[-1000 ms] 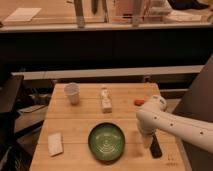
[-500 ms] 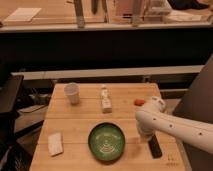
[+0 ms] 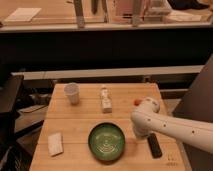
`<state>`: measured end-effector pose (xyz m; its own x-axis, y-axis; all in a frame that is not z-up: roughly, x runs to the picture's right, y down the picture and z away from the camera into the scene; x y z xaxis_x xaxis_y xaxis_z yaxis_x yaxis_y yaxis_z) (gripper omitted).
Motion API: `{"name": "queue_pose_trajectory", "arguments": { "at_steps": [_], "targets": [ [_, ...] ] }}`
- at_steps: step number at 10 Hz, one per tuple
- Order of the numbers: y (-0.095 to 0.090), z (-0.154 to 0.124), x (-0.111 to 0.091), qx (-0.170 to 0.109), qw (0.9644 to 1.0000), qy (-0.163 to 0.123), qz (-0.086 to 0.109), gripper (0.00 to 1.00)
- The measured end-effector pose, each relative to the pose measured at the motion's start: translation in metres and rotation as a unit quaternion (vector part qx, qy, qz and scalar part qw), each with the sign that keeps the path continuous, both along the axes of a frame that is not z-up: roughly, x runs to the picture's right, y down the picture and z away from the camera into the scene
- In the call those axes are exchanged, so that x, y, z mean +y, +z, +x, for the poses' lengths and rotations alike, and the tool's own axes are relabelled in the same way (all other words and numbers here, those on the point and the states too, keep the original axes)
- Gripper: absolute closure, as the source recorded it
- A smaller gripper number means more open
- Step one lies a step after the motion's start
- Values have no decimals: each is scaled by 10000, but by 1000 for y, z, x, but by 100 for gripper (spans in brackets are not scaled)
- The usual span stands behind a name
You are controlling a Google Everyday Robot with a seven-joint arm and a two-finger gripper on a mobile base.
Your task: Push the ceramic bowl across the table
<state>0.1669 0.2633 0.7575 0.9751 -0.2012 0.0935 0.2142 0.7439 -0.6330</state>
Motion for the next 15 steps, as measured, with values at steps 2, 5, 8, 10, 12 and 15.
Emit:
{"name": "queue_pose_trajectory", "arguments": {
  "at_steps": [2, 5, 8, 10, 12, 15],
  "targets": [
    [3, -6, 3, -26, 10000, -64, -36, 98],
    [6, -20, 7, -95, 9996, -247, -68, 98],
    [10, -56, 9, -175, 9987, -462, -100, 98],
    [12, -65, 10, -227, 9979, -598, -119, 98],
    [13, -79, 10, -256, 9970, -720, -140, 98],
    [13, -115, 7, -341, 9950, -922, -157, 98]
  ]
}}
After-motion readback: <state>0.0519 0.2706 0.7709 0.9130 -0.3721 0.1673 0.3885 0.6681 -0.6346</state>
